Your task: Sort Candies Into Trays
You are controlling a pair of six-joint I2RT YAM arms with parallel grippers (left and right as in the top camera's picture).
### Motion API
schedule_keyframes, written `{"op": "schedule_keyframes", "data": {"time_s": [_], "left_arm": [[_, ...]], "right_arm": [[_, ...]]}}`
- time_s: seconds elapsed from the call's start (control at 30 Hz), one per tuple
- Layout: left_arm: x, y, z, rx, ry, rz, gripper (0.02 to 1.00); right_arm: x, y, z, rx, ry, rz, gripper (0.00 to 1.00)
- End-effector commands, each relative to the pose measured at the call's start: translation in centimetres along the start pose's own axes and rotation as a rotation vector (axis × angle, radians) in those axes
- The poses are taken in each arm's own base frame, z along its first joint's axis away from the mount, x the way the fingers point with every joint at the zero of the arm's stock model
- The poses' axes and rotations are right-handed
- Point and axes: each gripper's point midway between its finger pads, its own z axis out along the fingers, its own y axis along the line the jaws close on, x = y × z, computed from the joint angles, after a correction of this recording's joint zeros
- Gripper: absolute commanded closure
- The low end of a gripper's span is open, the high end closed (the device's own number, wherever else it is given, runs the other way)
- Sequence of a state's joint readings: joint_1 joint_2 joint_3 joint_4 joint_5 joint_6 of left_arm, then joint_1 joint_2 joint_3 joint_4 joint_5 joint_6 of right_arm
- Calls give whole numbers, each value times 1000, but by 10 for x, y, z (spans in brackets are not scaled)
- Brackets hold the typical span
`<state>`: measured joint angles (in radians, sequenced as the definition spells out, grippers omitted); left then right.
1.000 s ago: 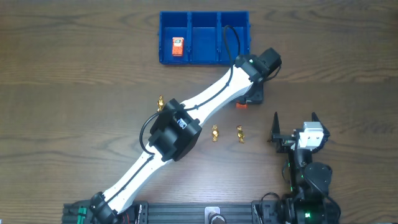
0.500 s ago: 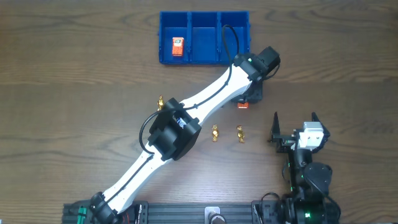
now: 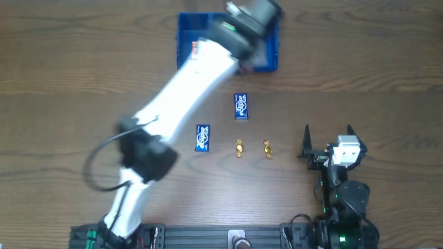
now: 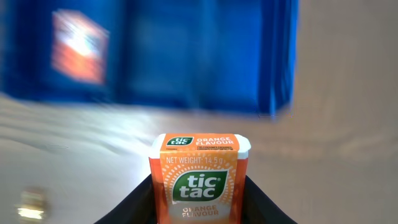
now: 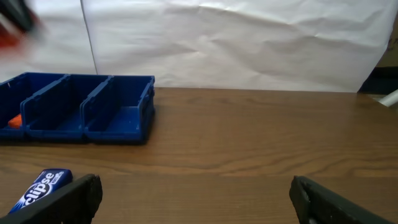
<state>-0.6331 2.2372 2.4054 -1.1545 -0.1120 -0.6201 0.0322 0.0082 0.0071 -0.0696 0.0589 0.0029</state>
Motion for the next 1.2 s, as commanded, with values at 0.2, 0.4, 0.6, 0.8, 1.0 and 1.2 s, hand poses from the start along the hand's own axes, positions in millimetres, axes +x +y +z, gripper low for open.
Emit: {"op": "schedule_keyframes", "data": {"time_s": [0.2, 0.4, 0.6, 0.8, 1.0, 1.2], "left_arm": [[-61, 99, 36, -61, 4, 19, 673], [-46, 110, 86, -93, 81, 95, 673], [-42, 112, 106, -98, 99, 111, 669], [-43, 117, 106, -98, 102, 130, 669], [-43, 124, 118, -107, 111, 125, 665], [-40, 126, 125, -111, 121, 124, 656]], "right_arm": [[0, 2, 0, -8, 1, -12, 3], [0, 2, 0, -8, 1, -12, 3], [0, 2, 0, -8, 1, -12, 3], [0, 2, 0, -8, 1, -12, 3], [0, 2, 0, -8, 1, -12, 3], [0, 2, 0, -8, 1, -12, 3]]}}
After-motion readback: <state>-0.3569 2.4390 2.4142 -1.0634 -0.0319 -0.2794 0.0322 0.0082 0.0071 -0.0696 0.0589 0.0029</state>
